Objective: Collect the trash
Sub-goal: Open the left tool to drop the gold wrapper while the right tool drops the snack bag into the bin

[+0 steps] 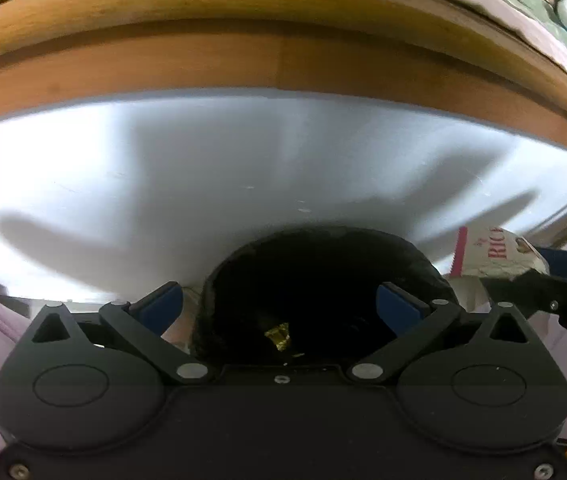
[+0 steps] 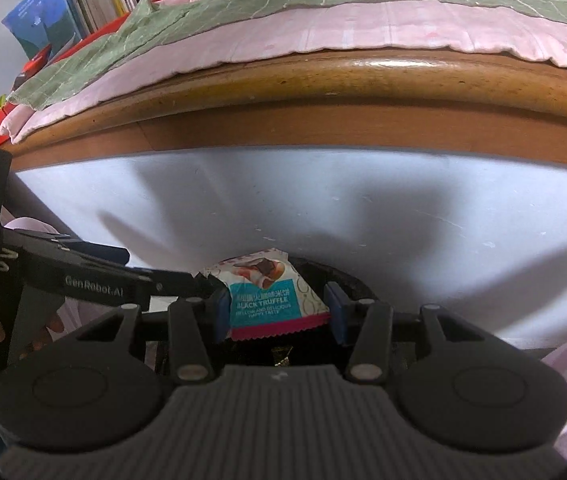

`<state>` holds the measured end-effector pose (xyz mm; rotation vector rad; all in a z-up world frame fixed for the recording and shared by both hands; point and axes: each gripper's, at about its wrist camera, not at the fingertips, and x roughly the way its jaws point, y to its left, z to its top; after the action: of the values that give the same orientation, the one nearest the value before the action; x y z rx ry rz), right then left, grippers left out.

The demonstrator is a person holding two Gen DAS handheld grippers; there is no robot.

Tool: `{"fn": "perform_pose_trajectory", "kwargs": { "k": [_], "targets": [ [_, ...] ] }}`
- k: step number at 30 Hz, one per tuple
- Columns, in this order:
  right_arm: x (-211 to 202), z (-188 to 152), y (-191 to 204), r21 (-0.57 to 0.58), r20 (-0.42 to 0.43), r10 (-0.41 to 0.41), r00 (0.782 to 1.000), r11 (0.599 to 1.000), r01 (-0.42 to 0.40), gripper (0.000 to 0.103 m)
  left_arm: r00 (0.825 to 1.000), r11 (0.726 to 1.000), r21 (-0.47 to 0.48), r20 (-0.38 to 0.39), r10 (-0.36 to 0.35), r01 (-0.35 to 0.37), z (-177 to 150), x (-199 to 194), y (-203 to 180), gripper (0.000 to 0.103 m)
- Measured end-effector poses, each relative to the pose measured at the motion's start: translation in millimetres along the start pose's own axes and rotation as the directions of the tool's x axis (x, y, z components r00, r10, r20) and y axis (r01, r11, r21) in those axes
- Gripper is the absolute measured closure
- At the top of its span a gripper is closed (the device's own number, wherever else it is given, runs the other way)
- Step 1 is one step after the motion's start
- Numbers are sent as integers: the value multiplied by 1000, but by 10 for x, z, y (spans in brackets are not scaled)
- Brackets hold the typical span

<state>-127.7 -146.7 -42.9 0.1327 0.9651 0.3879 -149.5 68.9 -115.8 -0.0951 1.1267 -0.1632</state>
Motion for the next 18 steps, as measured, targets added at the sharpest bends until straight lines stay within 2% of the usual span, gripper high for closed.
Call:
{"fn": "perform_pose_trajectory", "kwargs": {
  "k": [2, 3, 4, 5, 7, 10, 18],
  "targets": [
    [10, 11, 19, -8, -4, 4, 1000, 1000, -4, 51, 1000, 1000, -8, 6, 6, -6, 22, -9, 29, 0],
    [19, 14, 29, -15, -10, 7, 1000, 1000, -7, 46, 1000, 1000, -12, 7, 7, -7, 29, -16, 35, 0],
    [21, 3, 31, -23, -18, 4, 1000, 1000, -5, 35, 1000, 1000, -16, 10, 8, -8, 30, -16, 69, 0],
    [33, 5, 47, -34, -27, 4, 1000, 999, -5, 33, 1000, 1000, -23, 12, 8, -8, 38, -16, 85, 0],
    [59, 11, 88, -50, -40, 17, 999, 999, -19, 16, 1000, 1000, -26, 10, 3, -3, 56, 17, 119, 0],
    [81, 16, 119, -57, -51, 15, 999, 998, -18, 0, 1000, 999, -20, 6, 26, -26, 81, 18, 153, 0],
    [107, 17, -59, 46, -80, -5, 997, 999, 9, 0, 1000, 999, -48, 13, 20, -20, 113, -29, 186, 0]
  ]
}}
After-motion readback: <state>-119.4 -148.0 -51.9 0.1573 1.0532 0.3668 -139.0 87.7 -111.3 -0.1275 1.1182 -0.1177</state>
